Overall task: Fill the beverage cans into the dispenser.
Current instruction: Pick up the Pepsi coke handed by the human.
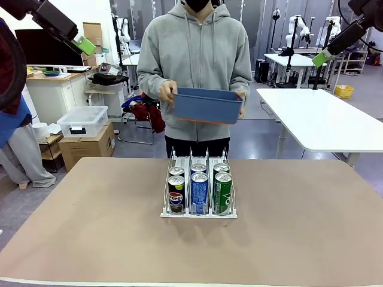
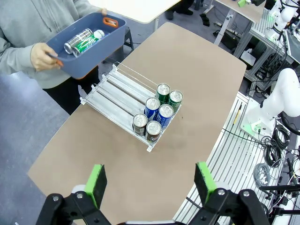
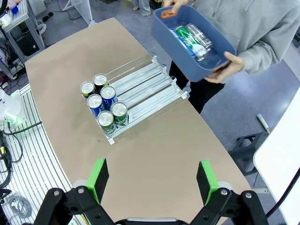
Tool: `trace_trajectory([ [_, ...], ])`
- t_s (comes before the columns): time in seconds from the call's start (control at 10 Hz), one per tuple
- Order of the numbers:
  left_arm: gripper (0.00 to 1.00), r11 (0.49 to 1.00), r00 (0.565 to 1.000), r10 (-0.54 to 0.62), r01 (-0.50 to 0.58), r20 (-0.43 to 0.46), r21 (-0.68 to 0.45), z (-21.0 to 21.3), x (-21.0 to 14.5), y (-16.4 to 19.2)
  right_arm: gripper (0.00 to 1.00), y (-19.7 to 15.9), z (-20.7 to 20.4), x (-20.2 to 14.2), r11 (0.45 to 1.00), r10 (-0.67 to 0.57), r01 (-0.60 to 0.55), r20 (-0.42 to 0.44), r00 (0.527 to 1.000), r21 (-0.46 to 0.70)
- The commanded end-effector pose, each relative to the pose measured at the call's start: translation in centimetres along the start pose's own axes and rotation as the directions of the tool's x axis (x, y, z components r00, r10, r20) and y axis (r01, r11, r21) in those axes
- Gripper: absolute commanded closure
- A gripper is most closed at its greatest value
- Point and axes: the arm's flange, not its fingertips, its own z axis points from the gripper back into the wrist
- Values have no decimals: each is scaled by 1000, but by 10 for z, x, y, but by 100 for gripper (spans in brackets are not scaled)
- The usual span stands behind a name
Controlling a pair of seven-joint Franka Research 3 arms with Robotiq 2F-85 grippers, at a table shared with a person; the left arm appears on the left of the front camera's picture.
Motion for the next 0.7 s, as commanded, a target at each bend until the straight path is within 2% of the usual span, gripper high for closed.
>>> trace_trajectory([
  [0.0,0,1000,1000,-3,3,4,3,2,-1,1,0,0,1,-1,1000,2,-2,7,1000,9],
  [0.6,0,1000,1000,-3,3,4,3,2,-1,1,0,0,1,-1,1000,2,-2,7,1000,9],
])
